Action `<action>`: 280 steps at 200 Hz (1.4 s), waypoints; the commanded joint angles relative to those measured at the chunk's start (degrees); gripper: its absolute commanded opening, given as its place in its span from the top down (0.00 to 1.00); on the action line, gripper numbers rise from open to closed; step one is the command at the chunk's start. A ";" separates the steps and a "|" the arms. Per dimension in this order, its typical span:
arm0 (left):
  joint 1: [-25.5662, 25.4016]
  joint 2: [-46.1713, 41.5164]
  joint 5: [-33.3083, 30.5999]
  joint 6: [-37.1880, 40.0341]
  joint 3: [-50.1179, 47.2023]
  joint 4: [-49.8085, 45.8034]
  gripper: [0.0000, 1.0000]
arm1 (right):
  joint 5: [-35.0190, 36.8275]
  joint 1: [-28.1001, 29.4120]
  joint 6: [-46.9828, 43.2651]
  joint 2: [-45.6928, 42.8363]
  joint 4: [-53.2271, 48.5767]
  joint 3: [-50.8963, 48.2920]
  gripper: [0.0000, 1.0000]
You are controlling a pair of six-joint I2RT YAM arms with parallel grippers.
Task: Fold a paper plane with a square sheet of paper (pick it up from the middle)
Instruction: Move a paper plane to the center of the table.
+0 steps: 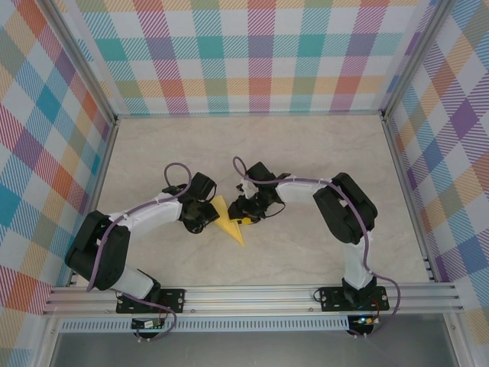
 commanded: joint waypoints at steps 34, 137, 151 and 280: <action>0.07 -1.61 -1.20 0.13 -2.27 -0.57 0.58 | -2.66 0.96 -2.64 0.81 -1.23 1.84 0.55; 0.07 -1.96 -1.20 -0.14 -3.27 0.35 0.58 | 0.11 3.98 -7.08 -0.88 -4.75 3.18 0.57; 0.07 -2.02 -1.04 -0.14 -3.31 0.43 0.58 | 1.16 4.35 -7.75 -0.82 -5.50 3.29 0.56; 0.07 -1.95 -0.91 -0.14 -3.25 0.83 0.59 | 1.71 5.31 -10.01 -2.38 -5.58 3.89 0.45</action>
